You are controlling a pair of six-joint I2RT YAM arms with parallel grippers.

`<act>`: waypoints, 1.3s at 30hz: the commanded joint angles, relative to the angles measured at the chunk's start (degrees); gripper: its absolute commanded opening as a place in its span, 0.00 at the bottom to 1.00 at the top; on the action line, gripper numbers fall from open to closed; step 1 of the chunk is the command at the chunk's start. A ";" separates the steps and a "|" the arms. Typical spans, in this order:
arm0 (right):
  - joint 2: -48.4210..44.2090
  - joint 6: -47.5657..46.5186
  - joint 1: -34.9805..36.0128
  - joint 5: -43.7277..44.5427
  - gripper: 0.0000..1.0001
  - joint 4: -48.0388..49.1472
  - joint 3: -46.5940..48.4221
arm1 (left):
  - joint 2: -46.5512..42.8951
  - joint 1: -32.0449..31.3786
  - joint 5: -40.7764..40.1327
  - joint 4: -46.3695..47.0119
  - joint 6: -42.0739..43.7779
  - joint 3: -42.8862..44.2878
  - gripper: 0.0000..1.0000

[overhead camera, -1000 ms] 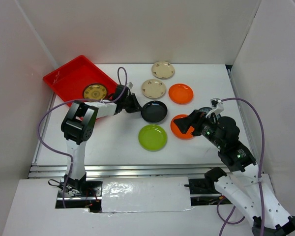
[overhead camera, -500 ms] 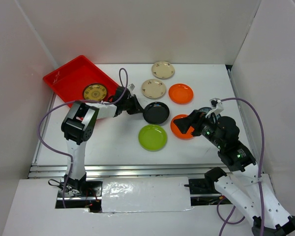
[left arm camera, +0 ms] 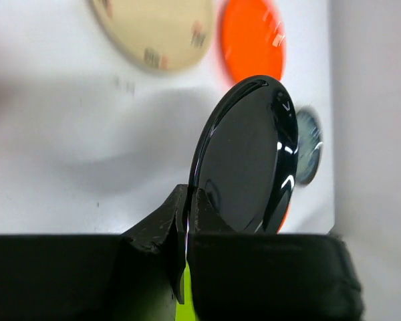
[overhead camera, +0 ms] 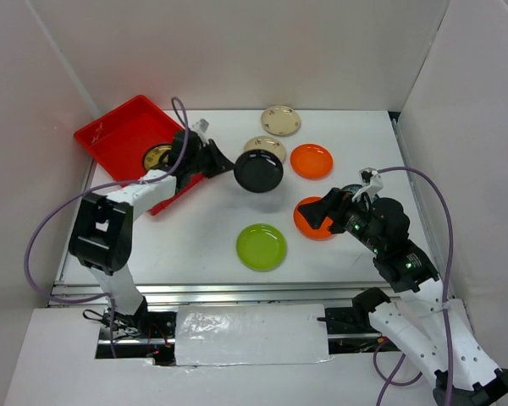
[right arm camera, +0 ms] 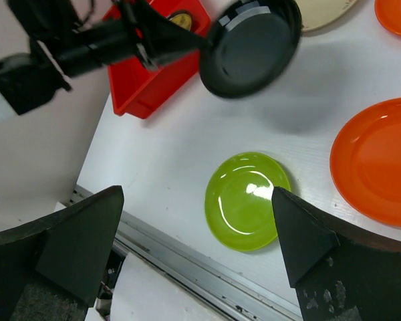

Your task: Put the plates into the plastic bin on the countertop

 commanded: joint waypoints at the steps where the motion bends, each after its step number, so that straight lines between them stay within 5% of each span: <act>1: 0.58 -0.93 -0.43 -0.80 1.00 2.74 0.04 | -5.39 3.00 -4.40 -5.63 -1.68 5.23 0.00; 9: 1.29 -0.75 -0.61 -2.38 1.00 4.59 -0.93 | -12.78 20.48 -12.24 -13.57 -6.87 3.66 0.00; 14: 1.64 -0.84 -0.70 -3.18 1.00 4.94 -1.28 | -7.44 27.17 -16.44 -20.58 -5.29 12.70 0.00; 21: 0.93 -0.93 -0.96 -3.18 1.00 4.24 -0.93 | 6.45 29.82 -18.74 -28.59 -1.96 26.59 0.00; 32: 1.64 -1.28 -1.58 -3.97 1.00 4.41 -0.58 | 10.77 30.08 -21.37 -27.71 -3.09 22.56 0.00; 33: 1.64 -1.37 -1.58 -4.06 1.00 4.33 -0.58 | 11.81 30.17 -21.20 -28.15 -3.01 23.69 0.02; 37: 1.37 -1.37 -1.58 -4.14 1.00 4.59 -0.49 | 12.27 29.82 -22.51 -31.84 -2.48 26.16 0.65; 39: 1.46 -1.37 -1.57 -3.88 1.00 4.59 -0.49 | 9.64 29.12 -25.66 -32.46 -1.95 25.99 0.77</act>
